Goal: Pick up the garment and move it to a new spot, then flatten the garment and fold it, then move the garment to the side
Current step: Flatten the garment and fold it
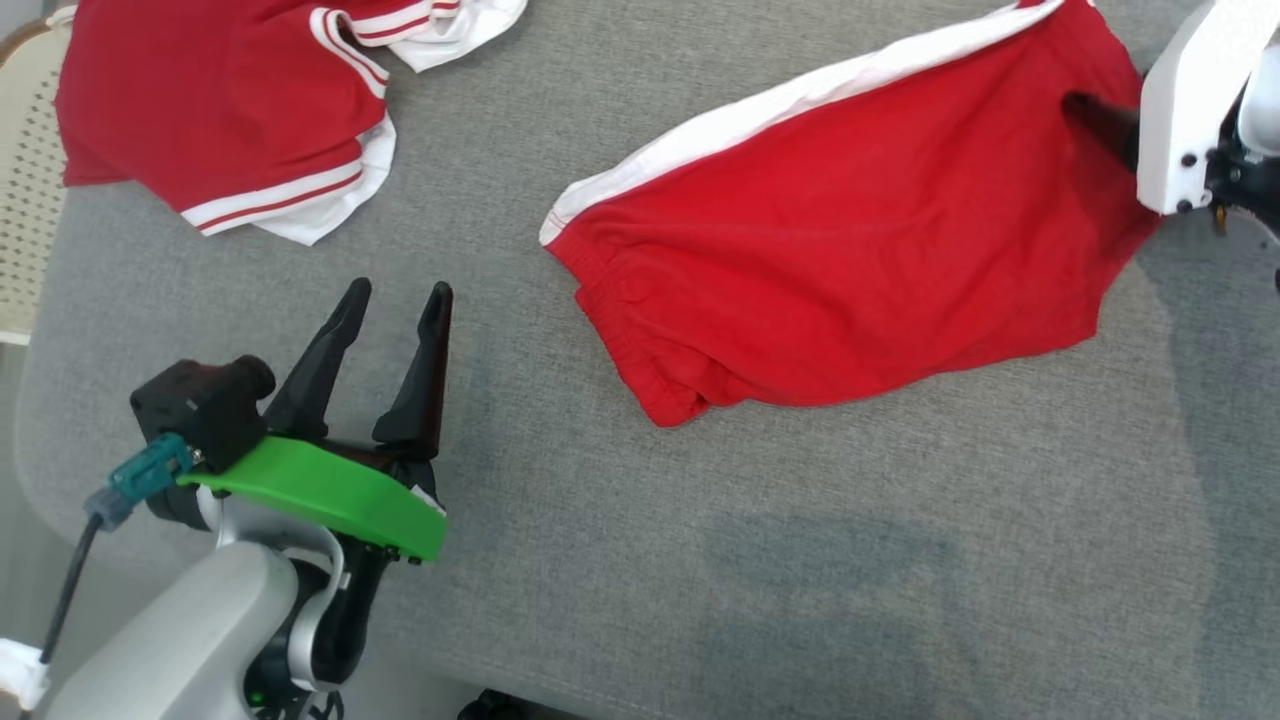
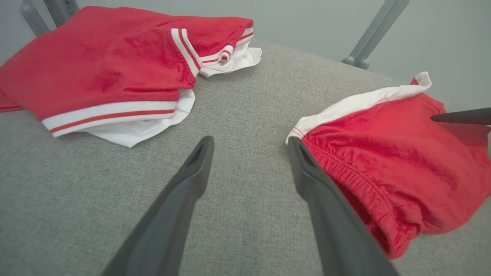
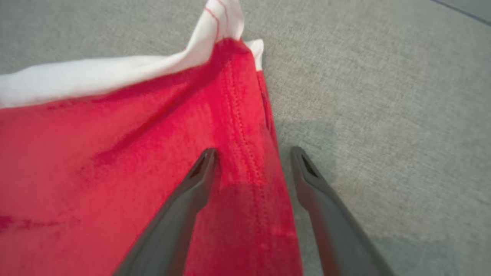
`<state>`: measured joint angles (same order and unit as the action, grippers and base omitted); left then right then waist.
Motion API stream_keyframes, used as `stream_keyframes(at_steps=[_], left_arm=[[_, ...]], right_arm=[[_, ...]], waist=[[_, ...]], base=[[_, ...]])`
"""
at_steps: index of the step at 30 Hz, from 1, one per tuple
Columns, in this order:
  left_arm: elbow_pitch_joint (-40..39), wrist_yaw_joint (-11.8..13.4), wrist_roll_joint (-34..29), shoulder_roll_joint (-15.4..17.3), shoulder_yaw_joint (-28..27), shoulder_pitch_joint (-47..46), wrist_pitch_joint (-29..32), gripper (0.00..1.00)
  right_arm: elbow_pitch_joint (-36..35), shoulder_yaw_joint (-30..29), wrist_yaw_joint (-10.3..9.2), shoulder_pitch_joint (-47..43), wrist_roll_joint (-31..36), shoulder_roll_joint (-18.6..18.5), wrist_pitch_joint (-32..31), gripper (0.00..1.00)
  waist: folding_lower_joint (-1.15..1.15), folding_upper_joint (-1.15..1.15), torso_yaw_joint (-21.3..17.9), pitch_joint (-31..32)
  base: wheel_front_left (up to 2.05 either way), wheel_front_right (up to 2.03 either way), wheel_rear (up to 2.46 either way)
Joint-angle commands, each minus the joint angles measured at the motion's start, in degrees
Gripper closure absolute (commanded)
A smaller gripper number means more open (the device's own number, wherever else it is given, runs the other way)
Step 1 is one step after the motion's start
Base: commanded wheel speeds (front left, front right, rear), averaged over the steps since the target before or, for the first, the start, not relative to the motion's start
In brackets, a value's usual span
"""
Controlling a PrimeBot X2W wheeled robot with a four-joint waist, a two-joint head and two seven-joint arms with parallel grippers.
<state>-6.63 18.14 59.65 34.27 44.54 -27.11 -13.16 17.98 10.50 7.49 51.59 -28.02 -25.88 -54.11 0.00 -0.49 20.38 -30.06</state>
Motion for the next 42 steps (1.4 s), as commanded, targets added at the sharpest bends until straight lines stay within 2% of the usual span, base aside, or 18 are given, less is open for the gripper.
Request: stream_keyframes(at_steps=[1, 5, 9, 10, 11, 19, 25, 31, 36, 42], left_arm=[[0.7, -0.23, -1.45, -0.91, 0.05, 0.86, -0.7, 0.0], [3.37, -1.38, -4.55, -3.21, -0.19, 1.06, -1.65, 0.0], [5.26, -2.76, -5.75, -5.72, -0.98, 1.97, -2.02, 0.0], [5.97, -3.13, -5.91, -6.35, -1.37, 2.36, -2.08, 0.0], [6.45, -3.7, -6.33, -7.03, -1.75, 2.7, -2.12, 0.0], [10.62, -8.06, -10.65, -9.31, -7.23, 10.06, -2.01, 0.0], [12.11, -10.1, -13.58, -9.44, -10.91, 17.82, -2.01, 0.0], [13.1, -11.19, -17.1, -9.75, -15.25, 22.76, -2.02, 0.0], [14.23, -11.98, -20.11, -11.87, -17.68, 24.72, -2.01, 0.0], [15.47, -13.92, -22.87, -12.87, -18.25, 25.47, -2.02, 0.0]], right_arm=[[-0.34, -0.41, 0.0, -1.79, 0.47, -0.4, -1.57, 0.0], [-0.4, -0.47, -0.03, -5.94, 3.36, -2.09, -4.75, 0.0], [0.68, -1.73, -0.03, -9.54, 3.05, -0.7, -5.73, 0.0], [0.7, -2.23, 0.01, -10.55, 2.81, -0.09, -5.25, 0.46], [1.01, -3.11, 0.01, -11.43, 2.31, 0.91, -4.51, 1.0], [0.66, -13.99, -0.01, -20.88, -2.94, 8.37, 1.61, 1.0], [-1.15, -22.3, -0.07, -31.59, -6.1, 11.55, 5.4, 1.0], [-3.5, -26.74, -0.05, -39.6, -8.22, 13.61, 8.36, 1.0], [-3.18, -31.83, -0.04, -44.51, -8.97, 15.0, 11.67, 1.0], [-1.26, -35.95, -0.02, -45.03, -7.08, 15.32, 17.21, 1.0]], waist=[[0.0, 0.49, 1.11, 0.17], [0.0, 0.49, 2.97, 0.82], [0.0, 0.49, 3.94, 1.88], [0.0, 0.49, 4.06, 2.32], [0.0, 0.49, 4.08, 2.88], [0.0, 0.49, 0.68, 11.53], [0.0, 0.49, -3.6, 18.41], [0.0, 0.49, -6.69, 22.15], [0.0, 0.49, -7.91, 23.8], [0.0, 0.49, -9.42, 23.82]], base=[[0.0, 0.0, 0.0], [0.0, 0.0, 0.0], [0.0, 0.0, 0.0], [0.0, 0.0, 0.0], [0.0, 0.0, 0.0], [0.0, 0.0, 0.0], [0.0, 0.0, 0.0], [0.0, 0.0, 0.0], [0.0, 0.0, 0.0], [0.0, 0.0, 0.0]])
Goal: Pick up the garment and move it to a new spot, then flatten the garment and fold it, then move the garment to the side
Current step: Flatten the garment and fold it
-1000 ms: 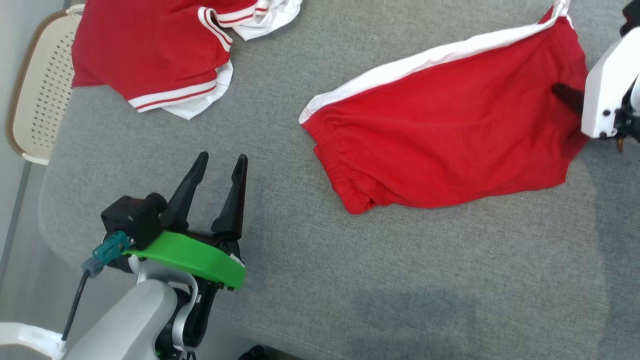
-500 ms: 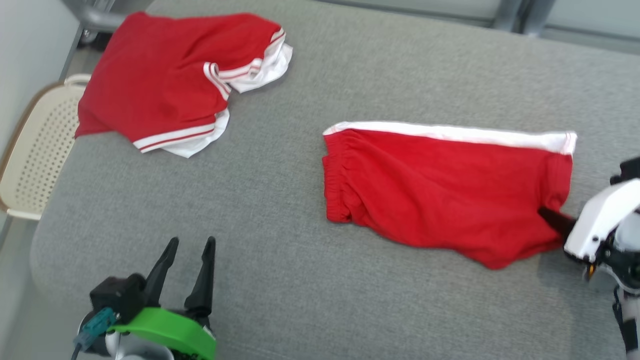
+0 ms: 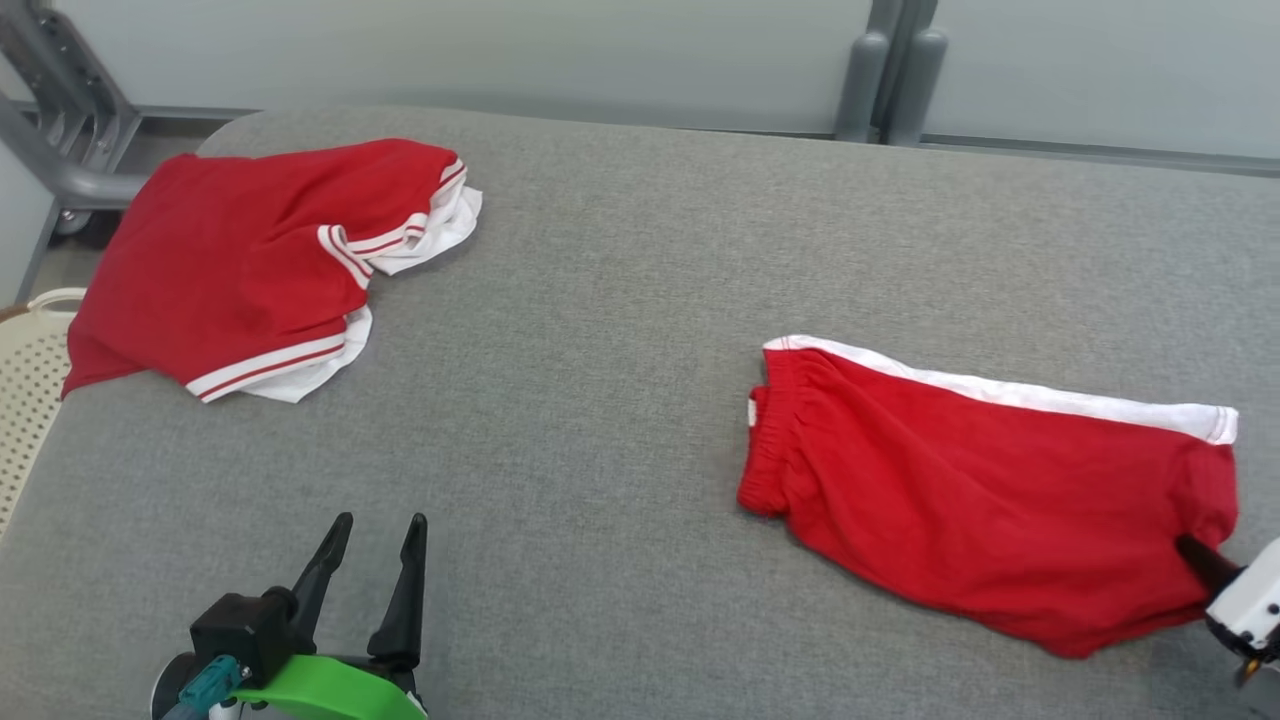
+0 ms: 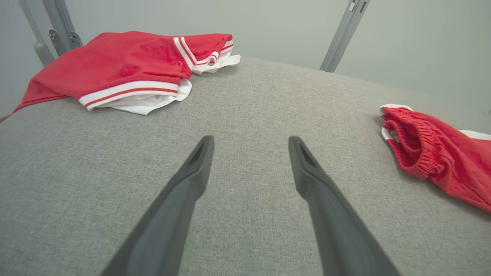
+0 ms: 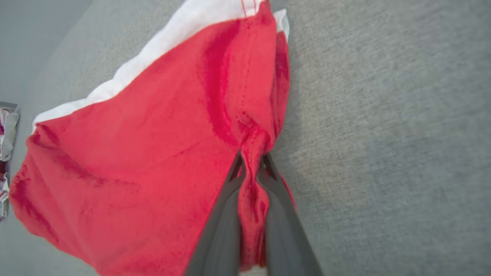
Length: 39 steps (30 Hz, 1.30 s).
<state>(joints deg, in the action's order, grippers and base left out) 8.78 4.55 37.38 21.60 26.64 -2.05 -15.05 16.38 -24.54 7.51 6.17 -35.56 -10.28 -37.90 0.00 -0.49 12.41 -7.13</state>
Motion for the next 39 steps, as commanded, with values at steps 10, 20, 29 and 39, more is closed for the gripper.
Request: stream_keyframes(at_steps=[10, 20, 29, 39], left_arm=[[1.89, -2.53, -4.08, -2.72, -1.43, -0.46, -0.14, 0.0], [3.24, -4.26, -5.98, -5.58, -2.64, -0.73, -0.14, 0.0], [4.84, -6.15, -7.84, -7.68, -3.65, -2.73, -0.14, 0.0], [5.76, -6.73, -9.57, -8.52, -5.67, -1.3, -0.14, 0.0]], right_arm=[[-5.07, -3.49, -0.01, 5.03, -0.47, -0.09, -2.62, 1.0], [-17.21, 12.97, -0.01, 5.31, 1.98, 6.73, -11.72, 1.0], [-12.43, 22.11, -0.01, 6.14, 6.11, 7.32, -5.13, 1.0], [-12.28, 28.58, -0.01, 7.65, 4.31, 7.28, 5.85, 0.0]], waist=[[0.0, 0.49, -0.44, 1.47], [0.0, 0.49, 0.31, 1.69], [0.0, 0.49, 2.2, 0.27], [0.0, 0.49, 0.77, 0.15]], base=[[0.0, 0.0, 0.0], [0.0, 0.0, 0.0], [0.0, 0.0, 0.0], [0.0, 0.0, 0.0]])
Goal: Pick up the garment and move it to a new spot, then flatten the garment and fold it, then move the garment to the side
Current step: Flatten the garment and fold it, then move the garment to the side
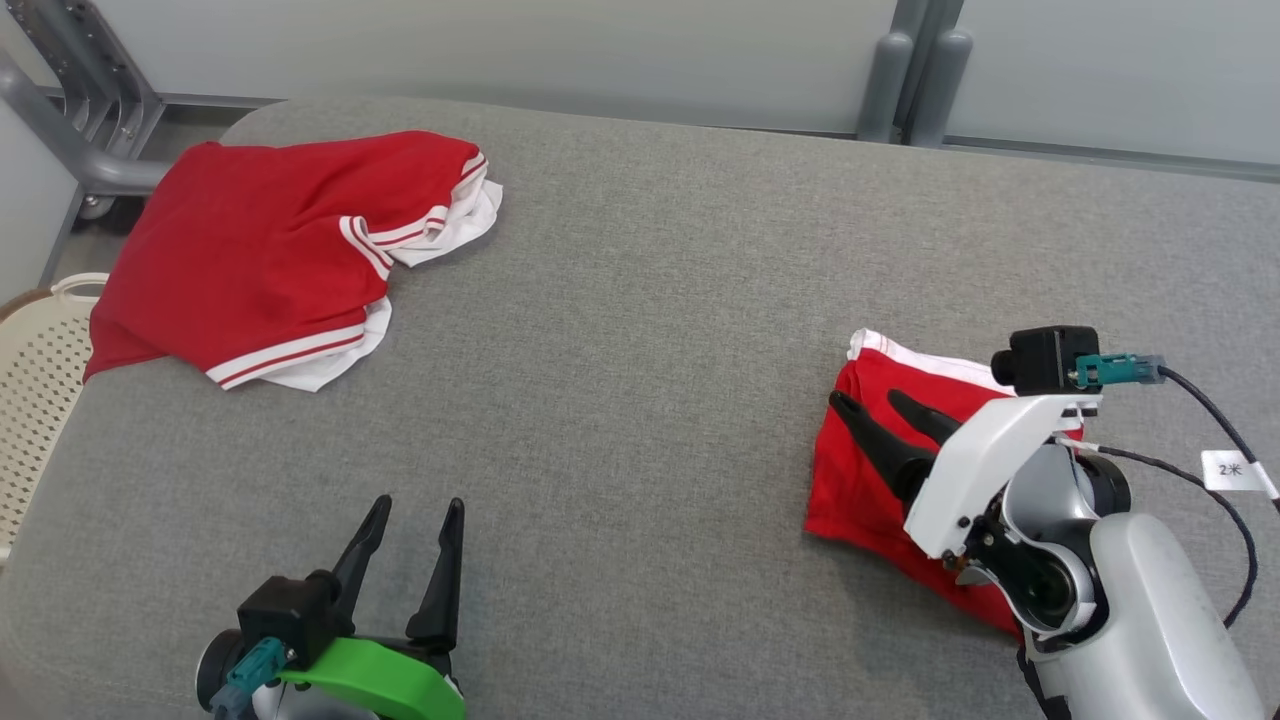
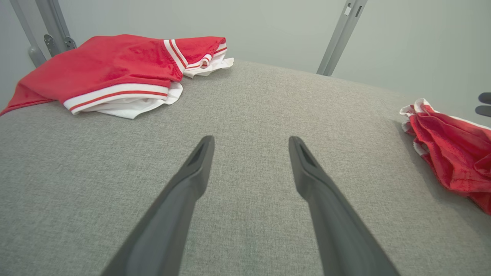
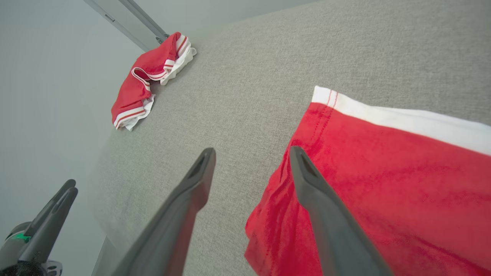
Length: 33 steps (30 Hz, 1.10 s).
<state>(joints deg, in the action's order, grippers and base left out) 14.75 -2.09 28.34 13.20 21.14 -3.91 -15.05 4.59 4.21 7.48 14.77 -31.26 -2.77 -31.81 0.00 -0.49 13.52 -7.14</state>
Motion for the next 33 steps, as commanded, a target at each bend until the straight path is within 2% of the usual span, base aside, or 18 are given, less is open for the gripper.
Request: stream_keyframes(at_steps=[1, 4, 6, 10, 15, 19, 26, 27, 28, 29, 33], left_arm=[[-0.45, 0.01, -0.51, -0.07, -0.29, 0.97, -0.14, 0.0], [-1.66, 0.44, -0.46, 0.02, -1.16, 1.51, -0.14, 0.0], [-2.81, 0.59, -0.24, -0.33, -1.69, 1.36, -0.13, 0.0], [-4.17, -0.12, -0.59, -0.54, -1.5, 0.19, -0.14, 0.0], [-4.17, -0.59, -0.9, -0.67, -1.12, -0.97, -0.14, 0.0], [-3.86, -0.9, -0.88, -0.51, -1.2, -1.66, -0.14, 0.0], [-3.25, -1.14, -1.06, -0.27, -1.52, -2.38, -0.14, 0.0], [-3.17, -1.15, -1.14, -0.3, -1.54, -2.61, -0.14, 0.0], [-3.08, -1.16, -1.22, -0.38, -1.55, -2.82, -0.14, 0.0], [-3.02, -1.17, -1.31, -0.46, -1.51, -2.92, -0.14, 0.0], [-3.28, -1.04, -1.43, -0.86, -1.66, -2.91, -0.13, 0.0]], right_arm=[[-2.34, -0.93, 0.02, -1.65, 0.72, -0.28, -0.68, 0.0], [-8.31, -5.08, 0.02, -3.84, 3.74, -0.69, -4.08, 0.0], [-11.11, -8.75, 0.02, -4.88, 6.47, -2.44, -6.64, 0.0], [-13.54, -13.55, 0.02, -6.29, 8.93, -4.96, -10.05, 0.0], [-12.63, -16.19, 0.02, -7.68, 9.81, -5.51, -11.54, 0.0], [-10.22, -17.73, 0.02, -8.64, 10.32, -4.37, -13.24, 0.0], [-2.27, -15.79, 0.03, -5.61, 8.32, -1.98, -14.58, 0.0], [-1.08, -15.12, 0.02, -4.73, 8.04, -1.7, -14.43, 0.23], [-0.13, -14.63, 0.02, -3.89, 8.1, -1.61, -14.11, 0.8], [0.52, -13.85, 0.03, -3.13, 8.13, -1.97, -13.99, 1.0], [0.77, -12.08, 0.01, -0.72, 6.81, -5.58, -15.32, 1.0]], waist=[[0.0, 0.49, -0.6, 0.21], [0.0, 0.49, -1.41, -0.69], [0.0, 0.49, -1.76, -1.98], [0.0, 0.49, -1.96, -4.33], [0.0, 0.49, -1.78, -5.99], [0.0, 0.49, -1.56, -6.74], [0.0, 0.49, -1.35, -7.35], [0.0, 0.49, -1.35, -7.36], [0.0, 0.49, -1.33, -7.33], [0.0, 0.49, -1.33, -7.28], [0.0, 0.49, -2.11, -7.25]], base=[[0.0, 0.0, 0.0], [0.0, 0.0, 0.0], [0.0, 0.0, 0.0], [0.0, 0.0, 0.0], [0.0, 0.0, 0.0], [0.0, 0.0, 0.0], [0.0, 0.0, 0.0], [0.0, 0.0, 0.0], [0.0, 0.0, 0.0], [0.0, 0.0, 0.0], [0.0, 0.0, 0.0]])
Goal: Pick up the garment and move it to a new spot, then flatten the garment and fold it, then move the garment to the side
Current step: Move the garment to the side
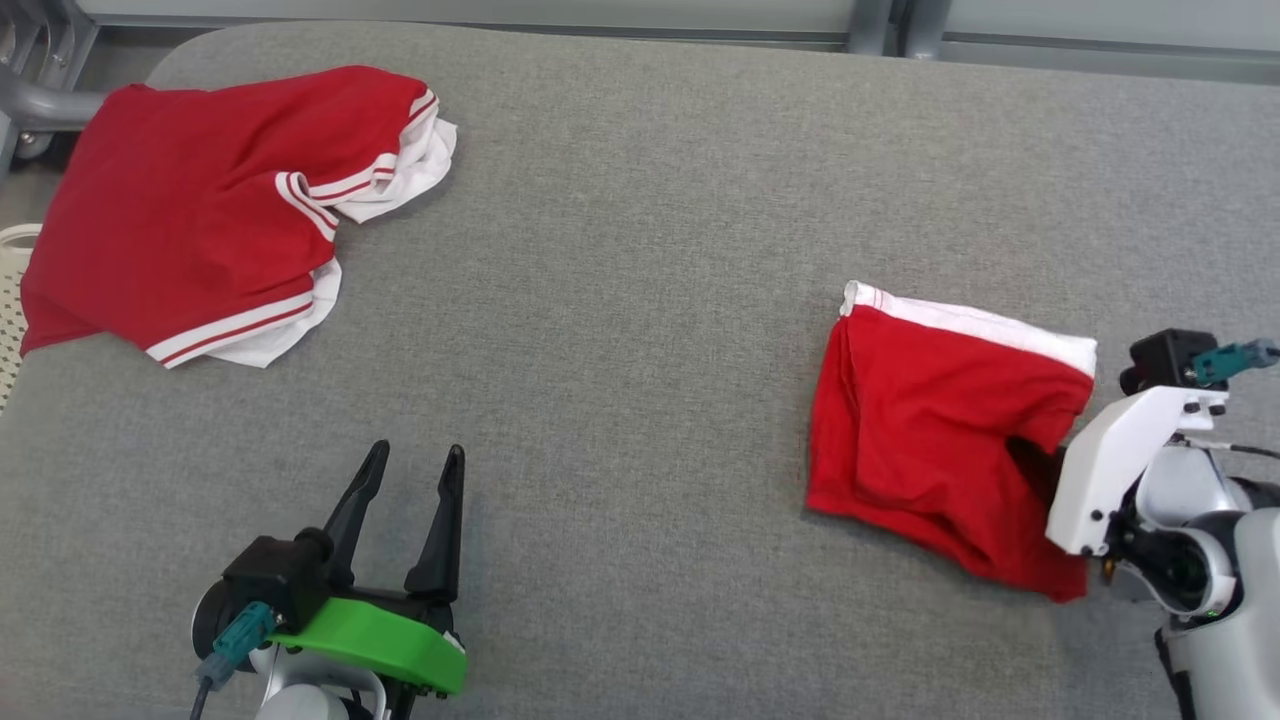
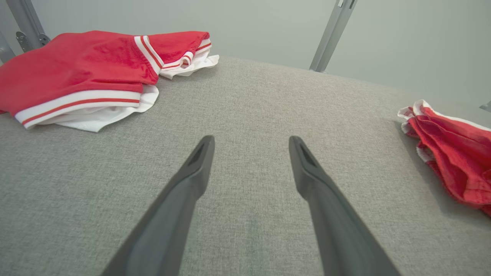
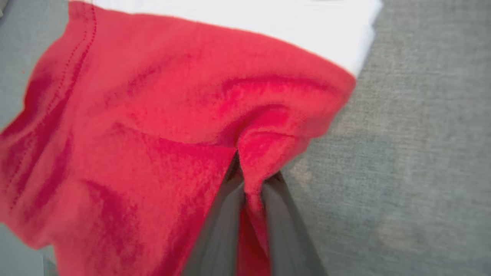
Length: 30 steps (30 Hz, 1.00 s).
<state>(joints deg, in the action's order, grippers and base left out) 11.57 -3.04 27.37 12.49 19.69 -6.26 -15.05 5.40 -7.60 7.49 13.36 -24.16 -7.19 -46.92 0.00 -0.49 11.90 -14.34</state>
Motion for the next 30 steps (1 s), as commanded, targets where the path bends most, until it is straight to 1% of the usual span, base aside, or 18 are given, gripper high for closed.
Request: stream_keyframes(at_steps=[1, 3, 5, 12, 15, 17, 19, 21, 25, 26, 30], left_arm=[[-0.32, -0.12, -0.41, -0.24, -0.27, -0.46, -0.13, 0.0], [-0.75, -0.07, -0.55, -0.17, -0.38, -0.08, -0.13, 0.0], [-1.56, 0.16, -0.62, -0.08, -0.82, 0.46, -0.14, 0.0], [-5.76, 0.51, -2.48, 0.8, -1.54, -0.59, -0.07, 0.0], [-7.52, 0.54, -3.51, 1.27, -1.43, -1.68, -0.06, 0.0], [-8.54, 0.39, -3.87, 1.76, -1.22, -2.18, 0.07, 0.0], [-9.16, 0.23, -4.08, 2.24, -1.0, -2.65, 0.48, 0.0], [-9.8, 0.11, -4.29, 2.75, -0.83, -3.18, 0.99, 0.0], [-9.83, 0.14, -4.66, 3.49, -0.59, -3.58, 1.84, 0.0], [-9.83, 0.14, -4.66, 3.49, -0.59, -3.58, 1.84, 0.0], [-9.51, 0.2, -4.11, 3.85, -0.72, -3.86, 2.0, 0.0]], right_arm=[[-0.27, -0.5, -0.01, 1.26, -0.47, -2.2, -0.56, 1.0], [-0.55, -1.09, -0.01, 1.94, -0.84, -3.34, -1.31, 1.0], [-1.0, -1.31, 0.01, 2.59, -0.67, -4.01, -1.66, 1.0], [-1.92, -2.0, 0.01, 1.65, 0.1, -4.66, -0.49, 1.0], [-2.26, -3.23, 0.01, 0.93, 0.51, -4.95, 0.46, 1.0], [-2.38, -4.1, 0.01, 0.96, 1.12, -5.07, 1.35, 1.0], [-2.16, -5.0, 0.01, 1.75, 1.69, -5.06, 2.11, 1.0], [-1.95, -5.48, 0.01, 3.36, 2.75, -5.9, 2.88, 1.0], [-0.45, -7.13, 0.01, 7.99, 5.01, -7.86, 3.13, 1.0], [-0.45, -7.13, 0.01, 7.99, 5.01, -7.86, 3.13, 1.0], [1.43, -8.0, 0.0, 13.59, 8.59, -11.61, 1.59, 1.0]], waist=[[0.0, 0.49, -0.92, -0.2], [0.0, 0.49, -2.21, -0.37], [0.0, 0.49, -4.53, -0.77], [0.0, 0.49, -14.51, -3.16], [0.0, 0.49, -17.45, -4.78], [0.0, 0.49, -18.66, -5.78], [0.0, 0.49, -19.26, -6.8], [0.0, 0.49, -19.23, -7.85], [0.0, 0.49, -17.69, -9.68], [0.0, 0.49, -17.69, -9.68], [0.0, 0.49, -15.36, -11.52]], base=[[0.0, 0.0, 0.0], [0.0, 0.0, 0.0], [0.0, 0.0, 0.0], [0.0, 0.0, 0.0], [0.0, 0.0, 0.0], [0.0, 0.0, 0.0], [0.0, 0.0, 0.0], [0.0, 0.0, 0.0], [0.0, 0.0, 0.0], [0.0, 0.0, 0.0], [0.0, 0.0, 0.0]])
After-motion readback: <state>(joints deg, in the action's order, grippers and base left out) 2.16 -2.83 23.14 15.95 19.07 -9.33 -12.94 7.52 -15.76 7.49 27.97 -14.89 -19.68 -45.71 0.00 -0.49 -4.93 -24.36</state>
